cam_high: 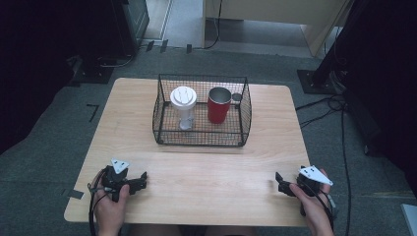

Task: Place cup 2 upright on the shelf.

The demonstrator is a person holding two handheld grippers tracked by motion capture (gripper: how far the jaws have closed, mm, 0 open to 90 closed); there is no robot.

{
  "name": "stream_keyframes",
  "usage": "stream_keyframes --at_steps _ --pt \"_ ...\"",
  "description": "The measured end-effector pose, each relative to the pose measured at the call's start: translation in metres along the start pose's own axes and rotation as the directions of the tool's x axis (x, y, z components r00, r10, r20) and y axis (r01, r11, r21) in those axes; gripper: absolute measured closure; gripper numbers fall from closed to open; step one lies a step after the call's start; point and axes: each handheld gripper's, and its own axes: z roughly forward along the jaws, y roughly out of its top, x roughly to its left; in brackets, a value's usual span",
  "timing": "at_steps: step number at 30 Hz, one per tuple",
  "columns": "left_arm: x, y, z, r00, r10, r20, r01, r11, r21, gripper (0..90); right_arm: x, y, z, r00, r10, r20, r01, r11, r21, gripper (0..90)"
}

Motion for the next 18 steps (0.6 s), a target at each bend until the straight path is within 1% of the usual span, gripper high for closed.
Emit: stream_keyframes --at_steps 3,6,8,11,18 --pt "0.0000 0.0000 0.0000 1.0000 0.000 0.000 0.000 1.0000 0.000 0.1 -0.0028 -0.0017 0.0008 0.9998 0.015 0.009 -0.016 0.997 0.075 0.0" --pt "0.0001 0.0000 0.0000 1.0000 0.001 0.000 -0.001 1.0000 0.000 0.1 -0.0035 -0.0034 0.0012 1.0000 -0.002 0.008 0.001 0.992 0.124 0.0" --pt "0.0001 0.0000 0.0000 1.0000 0.001 0.000 -0.001 1.0000 0.000 0.1 -0.0031 -0.0045 0.0020 0.9999 -0.014 0.010 0.013 0.987 0.159 0.0" --pt "0.0000 0.0000 0.0000 1.0000 0.000 0.000 0.000 1.0000 0.000 0.0 -0.0051 -0.0052 0.0011 0.9999 0.010 0.014 -0.012 0.986 0.164 0.0" --pt "0.0001 0.0000 0.0000 1.0000 0.001 0.000 -0.001 1.0000 0.000 0.1 -0.0063 -0.0063 -0.0003 0.9998 0.008 0.019 -0.011 0.986 0.164 0.0"
